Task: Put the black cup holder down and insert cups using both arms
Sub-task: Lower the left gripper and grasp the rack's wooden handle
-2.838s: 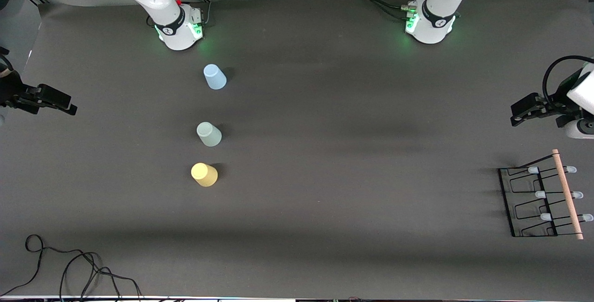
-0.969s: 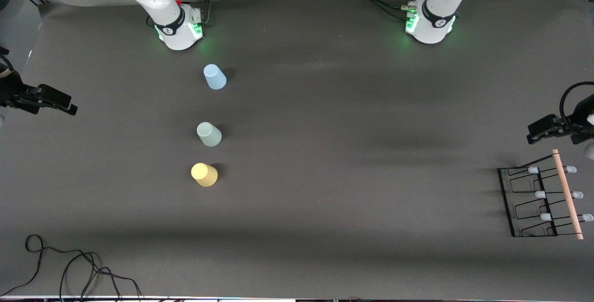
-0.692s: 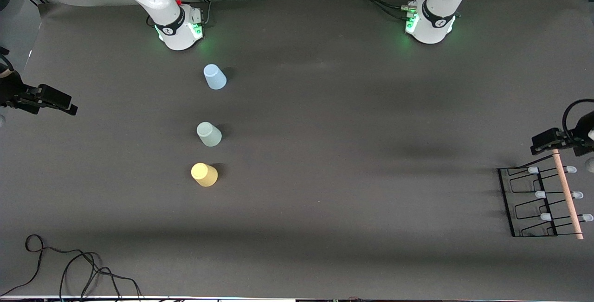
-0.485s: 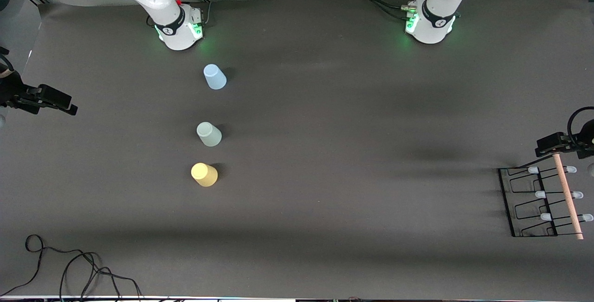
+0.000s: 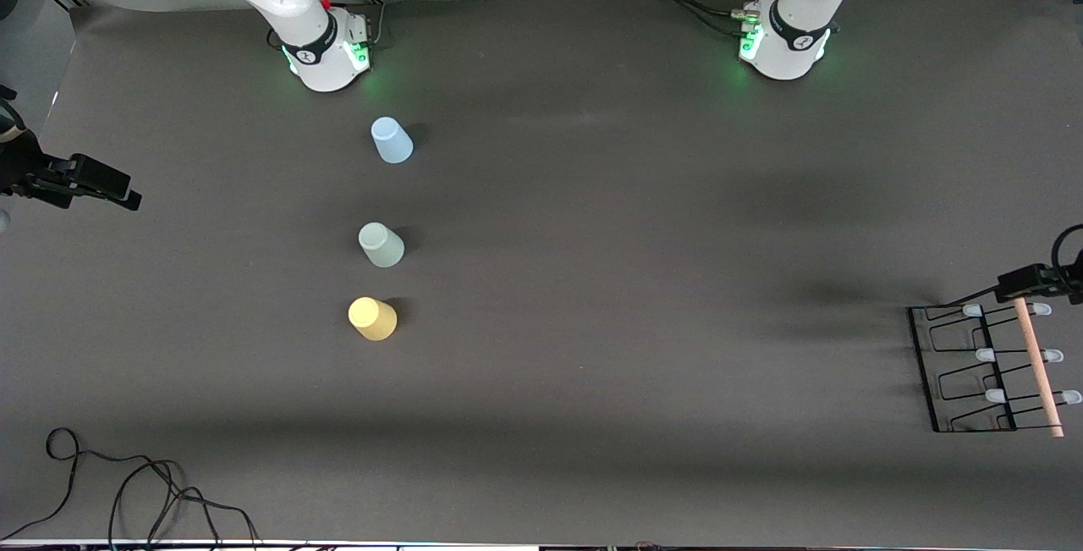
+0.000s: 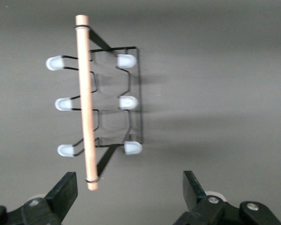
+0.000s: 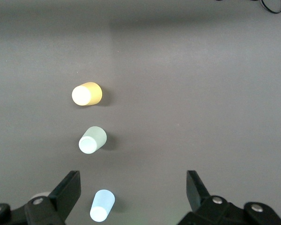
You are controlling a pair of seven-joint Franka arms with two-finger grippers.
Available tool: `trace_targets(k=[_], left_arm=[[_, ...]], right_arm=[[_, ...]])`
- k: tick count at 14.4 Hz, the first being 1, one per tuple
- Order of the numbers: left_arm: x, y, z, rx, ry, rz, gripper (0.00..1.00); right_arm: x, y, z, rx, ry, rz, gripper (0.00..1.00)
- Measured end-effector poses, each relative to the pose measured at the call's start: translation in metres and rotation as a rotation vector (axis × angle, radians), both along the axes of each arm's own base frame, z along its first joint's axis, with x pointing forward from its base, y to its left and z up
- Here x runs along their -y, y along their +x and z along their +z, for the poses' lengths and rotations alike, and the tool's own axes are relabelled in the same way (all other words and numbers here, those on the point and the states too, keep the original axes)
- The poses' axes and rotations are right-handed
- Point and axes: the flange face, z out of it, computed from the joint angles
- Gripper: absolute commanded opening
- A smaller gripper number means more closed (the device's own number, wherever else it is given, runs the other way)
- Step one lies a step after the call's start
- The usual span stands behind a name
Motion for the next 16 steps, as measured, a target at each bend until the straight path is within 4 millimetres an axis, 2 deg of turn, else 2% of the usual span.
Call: trace_targets(k=[3, 4, 6, 8, 12, 16], left_arm=[[-0.03, 0.007, -0.029, 0.02, 0.007, -0.024, 0.99], [-0.032, 0.012, -0.045, 0.019, 0.008, -0.057, 0.99], [-0.034, 0.019, -0.068, 0.025, 0.011, -0.098, 0.89], [-0.038, 0.023, -0.088, 0.027, 0.012, -0.112, 0.88], [-0.056, 0.029, -0.11, 0.068, 0.03, -0.137, 0.82], [-0.065, 0.036, -0.115, 0.082, 0.035, -0.136, 0.82]], right_arm=[[0.0, 0.0, 0.0, 0.0, 0.0, 0.0, 1.0], [0.0, 0.0, 0.0, 0.0, 0.0, 0.0, 1.0], [0.0, 0.0, 0.0, 0.0, 0.0, 0.0, 1.0], [0.0, 0.0, 0.0, 0.0, 0.0, 0.0, 1.0], [0.0, 0.0, 0.0, 0.0, 0.0, 0.0, 1.0], [0.0, 0.0, 0.0, 0.0, 0.0, 0.0, 1.0]])
